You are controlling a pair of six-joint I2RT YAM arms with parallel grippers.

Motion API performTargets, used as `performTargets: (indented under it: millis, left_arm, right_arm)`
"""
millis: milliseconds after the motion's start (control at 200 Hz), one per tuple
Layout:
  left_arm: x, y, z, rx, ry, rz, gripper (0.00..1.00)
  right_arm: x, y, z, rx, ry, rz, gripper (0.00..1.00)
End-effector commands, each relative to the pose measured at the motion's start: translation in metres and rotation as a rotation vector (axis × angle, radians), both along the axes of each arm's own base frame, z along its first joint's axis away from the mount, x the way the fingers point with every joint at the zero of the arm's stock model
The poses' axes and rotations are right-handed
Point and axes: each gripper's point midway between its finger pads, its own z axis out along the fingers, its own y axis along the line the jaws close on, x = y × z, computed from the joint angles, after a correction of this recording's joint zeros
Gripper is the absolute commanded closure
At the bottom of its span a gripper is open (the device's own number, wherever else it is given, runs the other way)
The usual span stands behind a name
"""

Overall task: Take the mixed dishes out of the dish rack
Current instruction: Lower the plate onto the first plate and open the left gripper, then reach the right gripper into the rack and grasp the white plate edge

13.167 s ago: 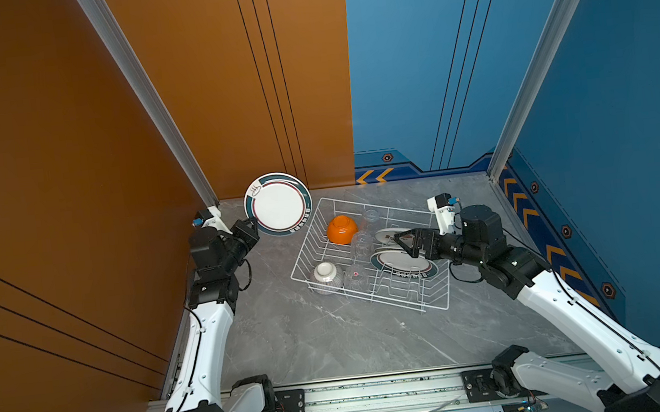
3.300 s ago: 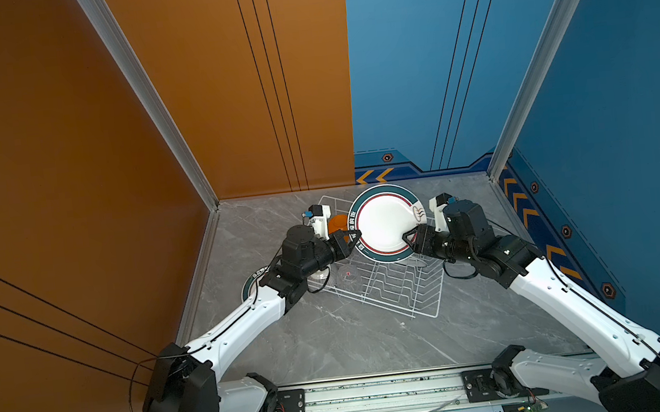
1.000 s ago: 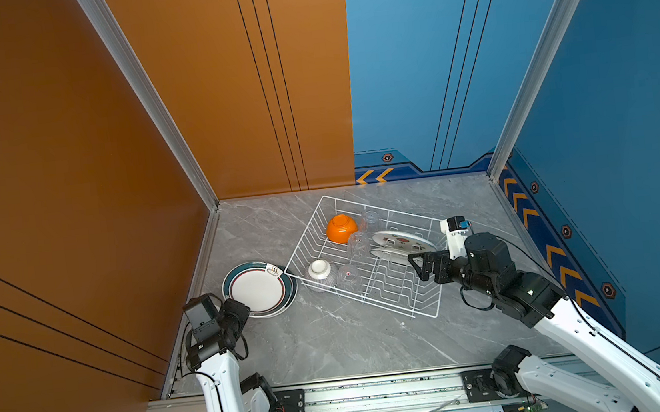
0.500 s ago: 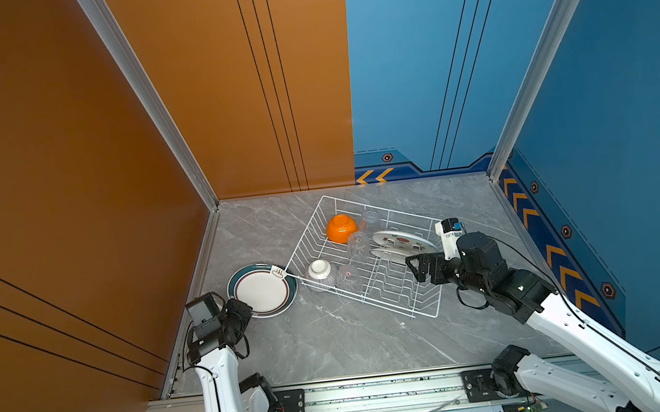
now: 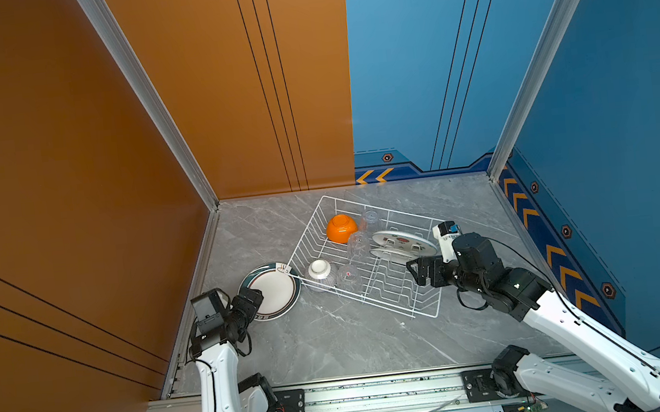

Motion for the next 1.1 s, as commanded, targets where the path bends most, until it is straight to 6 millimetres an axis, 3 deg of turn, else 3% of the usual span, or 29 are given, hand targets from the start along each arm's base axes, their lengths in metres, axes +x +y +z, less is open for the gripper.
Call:
performTargets:
  millis: [0,165,265,325,505,601,736,996,1096]
  left_arm:
    - [0.001,-0.008,0.011,0.003,-0.033,-0.042,0.02]
    - [0.002,-0.023,0.038,-0.002,-0.137,-0.100,0.02]
    - [0.000,-0.031,0.061,0.038,-0.216,-0.140,0.02]
    - [0.000,-0.036,0.075,0.065,-0.261,-0.170,0.02]
    - [0.006,-0.050,0.104,0.146,-0.334,-0.273,0.02]
    - [0.015,-0.050,0.106,0.241,-0.329,-0.316,0.02]
    - [0.024,-0.062,0.121,0.208,-0.365,-0.362,0.02]
    - [0.027,-0.069,0.123,0.204,-0.384,-0.365,0.02]
    - [0.026,-0.072,0.122,0.199,-0.386,-0.378,0.02]
  right_arm:
    - [-0.001,-0.008,-0.001,-0.089,0.017,-0.005,0.00]
    - [0.003,-0.013,-0.005,-0.244,0.012,-0.020,0.01]
    - [0.007,-0.006,-0.007,-0.339,-0.001,0.009,0.04]
    - [0.007,0.009,-0.009,-0.387,-0.013,0.062,0.06]
    - [0.027,0.020,-0.009,-0.558,-0.022,0.074,0.28]
    - [0.037,0.022,-0.006,-0.658,-0.033,0.073,0.37]
    - [0.044,0.029,-0.006,-0.774,-0.039,0.099,0.46]
    - [0.056,0.036,-0.020,-1.011,-0.042,0.106,0.52]
    - [0.059,0.042,-0.030,-1.029,-0.019,0.124,0.56]
